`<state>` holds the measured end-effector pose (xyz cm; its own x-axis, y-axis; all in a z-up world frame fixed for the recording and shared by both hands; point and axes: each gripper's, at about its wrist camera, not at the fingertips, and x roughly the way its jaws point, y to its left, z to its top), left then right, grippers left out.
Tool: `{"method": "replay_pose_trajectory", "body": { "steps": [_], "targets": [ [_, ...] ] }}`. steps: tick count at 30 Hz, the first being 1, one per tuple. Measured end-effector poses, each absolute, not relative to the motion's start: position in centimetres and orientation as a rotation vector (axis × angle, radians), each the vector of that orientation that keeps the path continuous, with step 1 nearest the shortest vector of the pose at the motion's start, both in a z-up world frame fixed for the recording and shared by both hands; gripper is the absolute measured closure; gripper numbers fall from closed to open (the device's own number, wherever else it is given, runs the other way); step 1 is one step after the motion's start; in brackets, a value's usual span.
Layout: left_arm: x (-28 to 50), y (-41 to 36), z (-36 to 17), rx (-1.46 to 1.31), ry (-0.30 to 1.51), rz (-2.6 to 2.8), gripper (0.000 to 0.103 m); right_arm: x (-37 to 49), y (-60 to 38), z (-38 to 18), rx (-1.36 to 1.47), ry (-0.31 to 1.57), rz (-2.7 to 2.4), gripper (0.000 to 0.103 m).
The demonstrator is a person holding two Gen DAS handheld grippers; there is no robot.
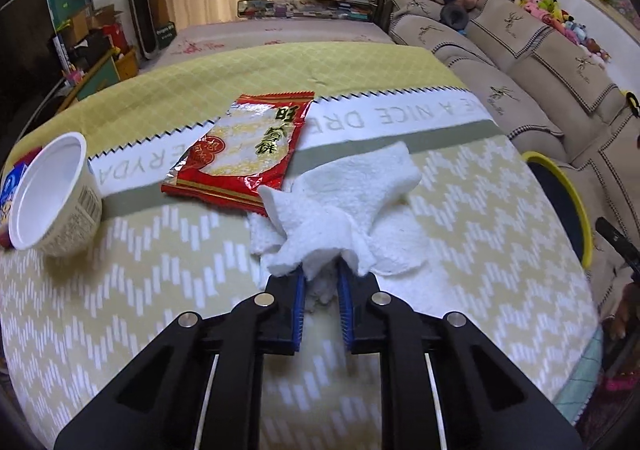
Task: Collect trash
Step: 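Reach the left gripper to the white tissue and grasp it, then carry the white tissue over the bin and open the left gripper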
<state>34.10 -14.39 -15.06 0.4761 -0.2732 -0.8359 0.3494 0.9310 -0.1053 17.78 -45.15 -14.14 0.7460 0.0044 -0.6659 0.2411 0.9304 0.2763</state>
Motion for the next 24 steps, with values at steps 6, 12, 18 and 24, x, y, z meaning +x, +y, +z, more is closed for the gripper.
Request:
{"method": "replay_pose_trajectory", "body": {
  "steps": [6, 12, 18, 24],
  "targets": [
    [30.4, -14.7, -13.7, 0.074, 1.043, -0.475, 0.088, 17.0, -45.8, -14.1, 0.371, 0.711, -0.133, 0.050],
    [24.6, -15.6, -12.7, 0.183, 1.030, -0.581, 0.088, 17.0, -45.0, -13.8, 0.369, 0.713, -0.093, 0.048],
    [20.1, -15.3, -13.4, 0.256, 1.060, -0.655, 0.088, 18.8, -41.0, -12.6, 0.297, 0.728, 0.027, 0.043],
    [16.9, -14.1, -14.3, 0.280, 1.076, -0.683, 0.088, 22.9, -32.2, -11.0, 0.142, 0.775, 0.258, 0.043]
  ]
}}
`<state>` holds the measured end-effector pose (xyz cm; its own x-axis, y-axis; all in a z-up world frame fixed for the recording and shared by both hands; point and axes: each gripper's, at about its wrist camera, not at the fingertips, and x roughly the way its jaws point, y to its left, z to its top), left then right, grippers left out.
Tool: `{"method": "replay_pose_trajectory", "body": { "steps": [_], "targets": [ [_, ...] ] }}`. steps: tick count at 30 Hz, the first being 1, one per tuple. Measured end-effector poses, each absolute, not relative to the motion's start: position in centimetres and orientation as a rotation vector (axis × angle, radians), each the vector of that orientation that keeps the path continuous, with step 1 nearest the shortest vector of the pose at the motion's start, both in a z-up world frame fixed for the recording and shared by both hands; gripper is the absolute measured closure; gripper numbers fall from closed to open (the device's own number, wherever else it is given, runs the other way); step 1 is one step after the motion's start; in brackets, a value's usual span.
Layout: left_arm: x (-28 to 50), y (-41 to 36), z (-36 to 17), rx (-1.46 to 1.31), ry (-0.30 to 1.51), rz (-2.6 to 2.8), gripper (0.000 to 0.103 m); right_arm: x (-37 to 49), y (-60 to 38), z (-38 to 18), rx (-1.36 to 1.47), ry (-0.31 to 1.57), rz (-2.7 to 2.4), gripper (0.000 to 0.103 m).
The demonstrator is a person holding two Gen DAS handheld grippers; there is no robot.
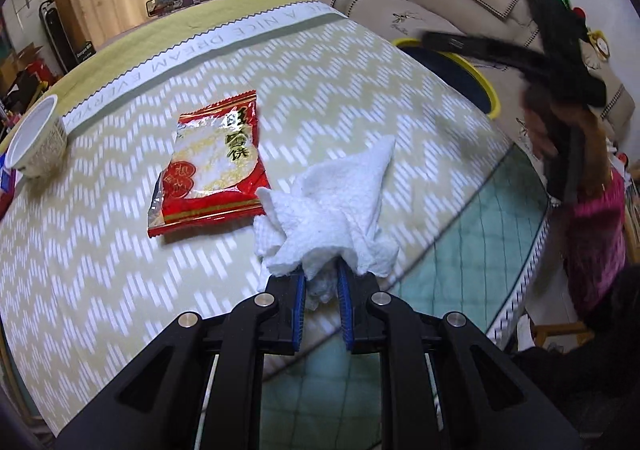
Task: Collect trash
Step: 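Carry the white tissue over the bin and open the left gripper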
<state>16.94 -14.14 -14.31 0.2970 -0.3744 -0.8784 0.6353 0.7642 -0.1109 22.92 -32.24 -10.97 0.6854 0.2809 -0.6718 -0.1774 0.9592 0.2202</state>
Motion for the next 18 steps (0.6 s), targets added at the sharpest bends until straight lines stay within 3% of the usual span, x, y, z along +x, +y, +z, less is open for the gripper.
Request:
{"method": "replay_pose_trajectory", "body": {
  "steps": [10, 18],
  "targets": [
    [15.6, -13.0, -14.4, 0.265, 1.061, -0.707, 0.088, 27.3, -18.4, -12.4, -0.129, 0.916, 0.500, 0.043],
    [13.5, -10.4, -13.5, 0.262, 1.017, -0.755, 0.088, 28.3, -16.7, -14.3, -0.232, 0.976, 0.470, 0.043]
  ]
}}
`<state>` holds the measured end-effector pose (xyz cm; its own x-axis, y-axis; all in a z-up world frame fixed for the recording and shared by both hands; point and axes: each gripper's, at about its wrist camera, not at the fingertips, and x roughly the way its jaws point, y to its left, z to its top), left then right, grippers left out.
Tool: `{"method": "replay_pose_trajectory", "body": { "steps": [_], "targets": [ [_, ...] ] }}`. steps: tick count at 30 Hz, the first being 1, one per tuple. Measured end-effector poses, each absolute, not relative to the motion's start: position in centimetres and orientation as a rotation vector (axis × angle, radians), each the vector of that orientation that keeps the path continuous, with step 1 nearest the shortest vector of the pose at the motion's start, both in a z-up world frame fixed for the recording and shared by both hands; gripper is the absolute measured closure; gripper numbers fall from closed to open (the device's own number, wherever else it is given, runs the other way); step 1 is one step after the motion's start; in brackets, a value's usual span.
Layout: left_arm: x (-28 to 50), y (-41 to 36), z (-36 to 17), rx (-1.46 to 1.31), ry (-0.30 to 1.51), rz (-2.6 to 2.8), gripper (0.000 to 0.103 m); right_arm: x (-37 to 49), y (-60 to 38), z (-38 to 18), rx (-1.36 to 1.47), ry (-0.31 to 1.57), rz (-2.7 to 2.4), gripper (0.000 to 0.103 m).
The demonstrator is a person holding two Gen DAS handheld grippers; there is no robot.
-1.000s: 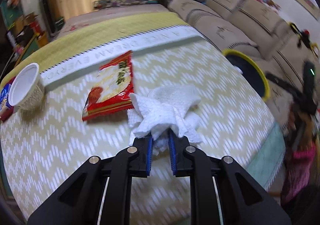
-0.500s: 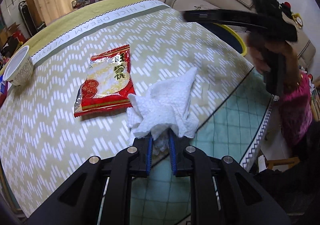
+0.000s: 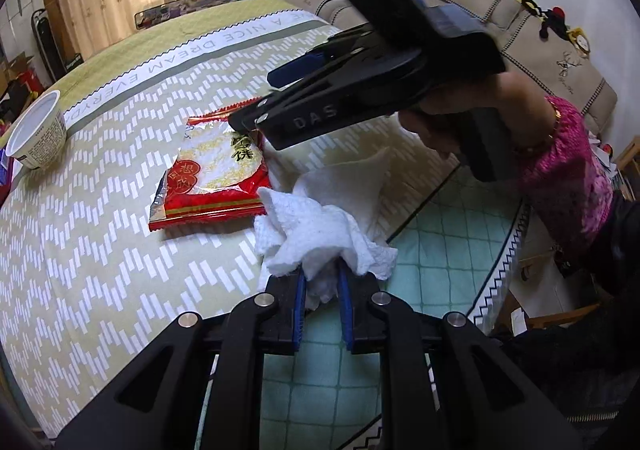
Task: Collect trash
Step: 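Carry the white tissue over the bin and open the left gripper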
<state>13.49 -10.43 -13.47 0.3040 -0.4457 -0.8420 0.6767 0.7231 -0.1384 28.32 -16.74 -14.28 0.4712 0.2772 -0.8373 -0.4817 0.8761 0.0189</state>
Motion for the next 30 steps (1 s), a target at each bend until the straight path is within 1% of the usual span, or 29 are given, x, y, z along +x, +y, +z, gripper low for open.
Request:
{"method": "replay_pose_trajectory", "body": {
  "steps": [4, 9, 14, 17, 20, 24, 30],
  "targets": [
    [12.0, -9.7, -13.0, 0.275, 1.011, -0.798, 0.088, 28.5, -16.6, -15.0, -0.263, 0.988, 0.461, 0.043],
    [9.7, -8.9, -11.9, 0.287, 1.015, -0.843, 0.088, 28.6, -16.8, -15.1, -0.250, 0.984, 0.465, 0.040],
    [8.8, -8.7, -10.2, 0.304, 0.987, -0.835, 0.088, 27.8, -19.7, -13.1, -0.161, 0.935, 0.439, 0.040],
    [9.1, -9.1, -9.1, 0.308, 0.971, -0.860, 0.088, 26.3, -23.5, -11.4, -0.100, 0.892, 0.387, 0.039],
    [9.6, -11.0, -7.7, 0.328, 0.939, -0.878, 0.088, 24.2, -27.7, -9.9, -0.032, 0.842, 0.314, 0.037],
    [11.5, -14.7, -6.1, 0.343, 0.894, -0.932, 0.088, 19.6, -35.3, -8.2, 0.073, 0.762, 0.142, 0.036],
    [14.9, -22.2, -4.7, 0.380, 0.820, -0.998, 0.088, 12.2, -44.4, -7.9, 0.191, 0.691, -0.101, 0.034]
  ]
}}
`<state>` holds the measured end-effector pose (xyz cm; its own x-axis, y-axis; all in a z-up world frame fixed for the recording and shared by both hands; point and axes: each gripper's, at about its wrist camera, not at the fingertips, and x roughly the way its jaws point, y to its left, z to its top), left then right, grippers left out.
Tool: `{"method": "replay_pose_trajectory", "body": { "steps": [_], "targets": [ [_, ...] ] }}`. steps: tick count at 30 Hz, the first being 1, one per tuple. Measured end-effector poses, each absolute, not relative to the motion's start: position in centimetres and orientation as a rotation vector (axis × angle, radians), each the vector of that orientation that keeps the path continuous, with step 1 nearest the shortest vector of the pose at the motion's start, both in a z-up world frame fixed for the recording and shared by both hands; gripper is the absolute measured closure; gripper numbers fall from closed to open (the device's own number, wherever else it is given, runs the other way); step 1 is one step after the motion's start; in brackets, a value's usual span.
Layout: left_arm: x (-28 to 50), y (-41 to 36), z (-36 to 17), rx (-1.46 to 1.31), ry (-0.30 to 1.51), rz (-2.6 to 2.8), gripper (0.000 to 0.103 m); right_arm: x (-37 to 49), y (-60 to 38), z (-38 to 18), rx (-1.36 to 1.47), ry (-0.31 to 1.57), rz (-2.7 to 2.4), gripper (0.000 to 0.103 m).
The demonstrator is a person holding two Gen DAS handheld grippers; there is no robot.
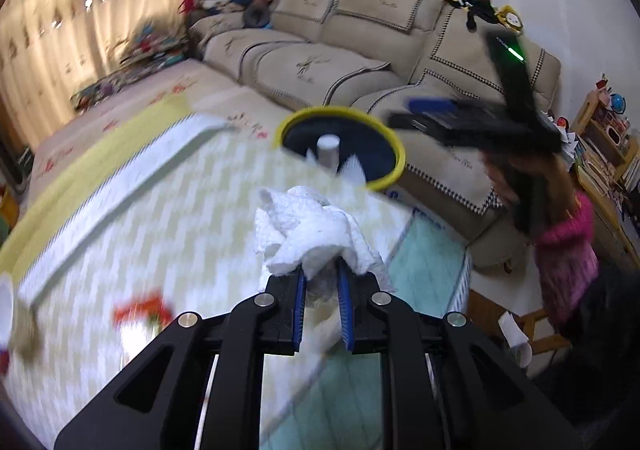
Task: Collect trash
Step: 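Carry the white tissue over the bin and open the left gripper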
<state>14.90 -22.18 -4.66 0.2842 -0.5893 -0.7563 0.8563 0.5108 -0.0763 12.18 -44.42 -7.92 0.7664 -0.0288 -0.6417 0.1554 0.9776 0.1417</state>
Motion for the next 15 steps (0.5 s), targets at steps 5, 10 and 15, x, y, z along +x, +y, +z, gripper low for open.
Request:
{"method": "replay_pose_trajectory", "body": {
  "steps": [5, 10, 15],
  "targets": [
    [17.9, -29.5, -4.3, 0.391, 0.784, -1.029, 0.088, 7.7, -48.7, -9.5, 0.280, 0.682, -0.210, 0.033],
    [21.2, -37.7, -5.1, 0.378, 0.785, -1.035, 0.088, 5.5, -51.4, -11.4, 0.347, 0.695, -0.250, 0.033],
    [23.6, -43.7, -7.2, 0.378, 0.820, -1.021, 0.086, 5.0, -52.4, -12.2, 0.375, 0.689, -0.255, 0.033]
  ]
}}
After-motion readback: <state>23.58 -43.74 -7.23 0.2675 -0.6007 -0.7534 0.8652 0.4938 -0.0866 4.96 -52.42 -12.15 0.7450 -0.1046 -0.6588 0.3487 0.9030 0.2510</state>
